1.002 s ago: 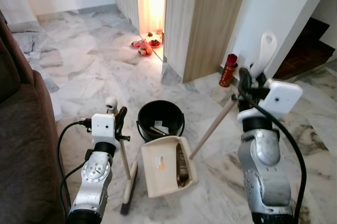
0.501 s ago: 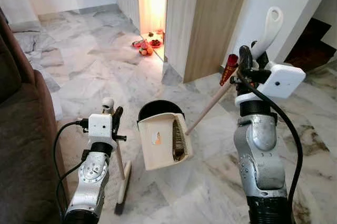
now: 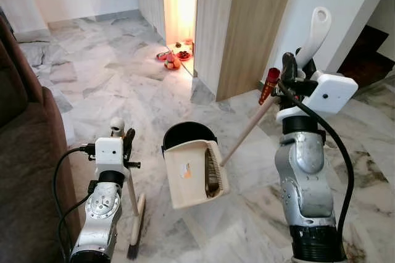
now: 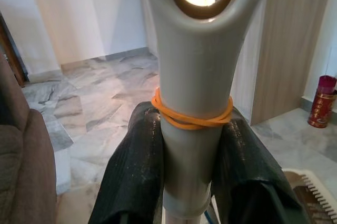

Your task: Sweep floor

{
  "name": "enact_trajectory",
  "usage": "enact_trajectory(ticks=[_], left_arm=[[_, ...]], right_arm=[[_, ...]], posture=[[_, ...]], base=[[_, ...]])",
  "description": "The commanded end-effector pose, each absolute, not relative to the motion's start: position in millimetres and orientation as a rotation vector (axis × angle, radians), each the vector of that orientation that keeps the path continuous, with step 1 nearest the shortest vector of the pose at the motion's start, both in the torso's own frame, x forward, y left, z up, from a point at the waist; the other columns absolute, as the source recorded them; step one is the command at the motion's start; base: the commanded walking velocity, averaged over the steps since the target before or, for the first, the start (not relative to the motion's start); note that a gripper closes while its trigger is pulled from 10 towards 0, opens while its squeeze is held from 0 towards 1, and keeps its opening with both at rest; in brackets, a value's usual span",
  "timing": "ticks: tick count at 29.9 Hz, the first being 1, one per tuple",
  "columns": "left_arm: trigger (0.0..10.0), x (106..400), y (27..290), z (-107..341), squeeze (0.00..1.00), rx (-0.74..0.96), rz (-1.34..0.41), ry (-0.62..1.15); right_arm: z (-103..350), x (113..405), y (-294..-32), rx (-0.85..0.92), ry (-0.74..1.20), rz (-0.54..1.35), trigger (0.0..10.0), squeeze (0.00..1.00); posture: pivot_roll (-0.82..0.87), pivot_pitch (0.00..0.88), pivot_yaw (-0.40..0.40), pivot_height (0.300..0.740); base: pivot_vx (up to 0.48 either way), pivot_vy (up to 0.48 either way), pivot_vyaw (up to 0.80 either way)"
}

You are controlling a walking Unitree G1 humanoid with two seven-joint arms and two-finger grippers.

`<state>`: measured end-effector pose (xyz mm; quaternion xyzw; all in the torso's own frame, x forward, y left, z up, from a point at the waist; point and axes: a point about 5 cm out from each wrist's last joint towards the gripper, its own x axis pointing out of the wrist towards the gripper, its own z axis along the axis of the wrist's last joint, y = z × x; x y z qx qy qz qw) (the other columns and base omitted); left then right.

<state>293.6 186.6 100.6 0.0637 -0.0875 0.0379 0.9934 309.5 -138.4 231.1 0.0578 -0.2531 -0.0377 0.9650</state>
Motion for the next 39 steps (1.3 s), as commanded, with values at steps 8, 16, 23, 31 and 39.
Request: enact_trajectory(ticks=[8, 16, 23, 31, 39], left_arm=[[10.0, 294.7, 189.2, 110.7, 0.00, 0.158, 0.092, -0.223], [10.0, 294.8, 188.8, 111.5, 0.00, 0.156, 0.097, -0.228], [10.0, 294.5, 189.5, 112.2, 0.00, 0.159, 0.103, -0.232], [10.0, 294.0, 190.0, 112.5, 0.00, 0.159, 0.106, -0.234], [10.0, 293.9, 189.3, 112.7, 0.00, 0.158, 0.105, -0.235]], right_arm=[[242.1, 308.5, -135.7, 0.114, -0.574, -0.056, 10.0, 0.00], [243.5, 308.5, -133.5, 0.109, -0.580, -0.041, 10.0, 0.00], [244.7, 308.1, -131.9, 0.111, -0.585, -0.030, 10.0, 0.00], [244.9, 308.1, -130.2, 0.111, -0.587, -0.018, 10.0, 0.00], [244.1, 308.3, -129.8, 0.126, -0.584, -0.009, 10.0, 0.00]], posture=[[0.11, 0.000, -0.034, 0.740], [0.12, 0.000, -0.036, 0.740], [0.12, 0.000, -0.037, 0.740], [0.12, 0.000, -0.038, 0.740], [0.12, 0.000, -0.037, 0.740]], base=[[0.265, 0.000, 0.00], [0.264, 0.000, 0.00], [0.262, 0.000, 0.00], [0.262, 0.000, 0.17], [0.263, 0.000, 0.00]])
